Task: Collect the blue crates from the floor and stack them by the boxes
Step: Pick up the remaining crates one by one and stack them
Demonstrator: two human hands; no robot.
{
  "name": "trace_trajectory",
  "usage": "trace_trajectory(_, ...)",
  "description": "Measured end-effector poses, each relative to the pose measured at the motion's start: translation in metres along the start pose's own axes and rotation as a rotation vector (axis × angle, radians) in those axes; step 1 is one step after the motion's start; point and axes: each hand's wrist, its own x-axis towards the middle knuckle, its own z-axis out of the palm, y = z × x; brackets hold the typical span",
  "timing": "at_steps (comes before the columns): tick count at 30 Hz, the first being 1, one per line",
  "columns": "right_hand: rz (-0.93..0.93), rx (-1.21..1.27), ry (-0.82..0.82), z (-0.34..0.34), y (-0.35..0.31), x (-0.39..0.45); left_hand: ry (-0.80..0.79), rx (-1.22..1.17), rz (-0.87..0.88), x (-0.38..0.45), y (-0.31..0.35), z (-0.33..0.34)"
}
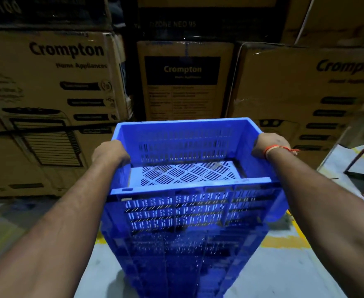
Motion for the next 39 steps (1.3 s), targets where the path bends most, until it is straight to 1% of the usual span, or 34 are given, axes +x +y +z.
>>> trace_trajectory(3, 0.01, 0.039, -0.037, -0.001, 0.002, 0.007, 0.025, 0.008, -0.01, -0.001, 0.0, 0.002)
trace_trajectory(6, 0.015, 0.066, -0.084, -0.003, 0.005, 0.015, 0.093, 0.016, -0.029, -0.003, 0.005, 0.003)
trace_trajectory(13, 0.041, 0.12, -0.124, -0.001, 0.007, 0.019, 0.123, -0.031, -0.051, -0.012, 0.01, -0.003)
trace_trajectory(21, 0.039, 0.113, -0.119, 0.0, 0.002, 0.018, 0.076, -0.088, -0.032, -0.006, 0.008, -0.012)
trace_trajectory(25, -0.002, 0.087, -0.167, -0.012, -0.007, 0.021, 0.039, -0.079, -0.013, -0.005, -0.001, -0.011)
trace_trajectory(28, -0.065, 0.101, -0.111, -0.028, -0.026, 0.025, 0.034, -0.046, -0.026, 0.004, -0.018, -0.01)
trace_trajectory(30, -0.07, 0.136, -0.111, -0.032, -0.037, 0.03, 0.023, -0.04, -0.037, 0.01, -0.027, -0.008)
trace_trajectory(33, -0.045, 0.096, -0.148, -0.017, -0.034, 0.031, 0.02, -0.034, -0.025, 0.017, -0.024, -0.006)
trace_trajectory(36, -0.019, 0.065, -0.1, 0.0, -0.023, 0.028, 0.053, -0.025, -0.027, 0.02, -0.013, -0.002)
trace_trajectory(39, -0.021, 0.072, -0.122, 0.0, -0.024, 0.035, 0.042, -0.015, -0.039, 0.021, -0.014, -0.002)
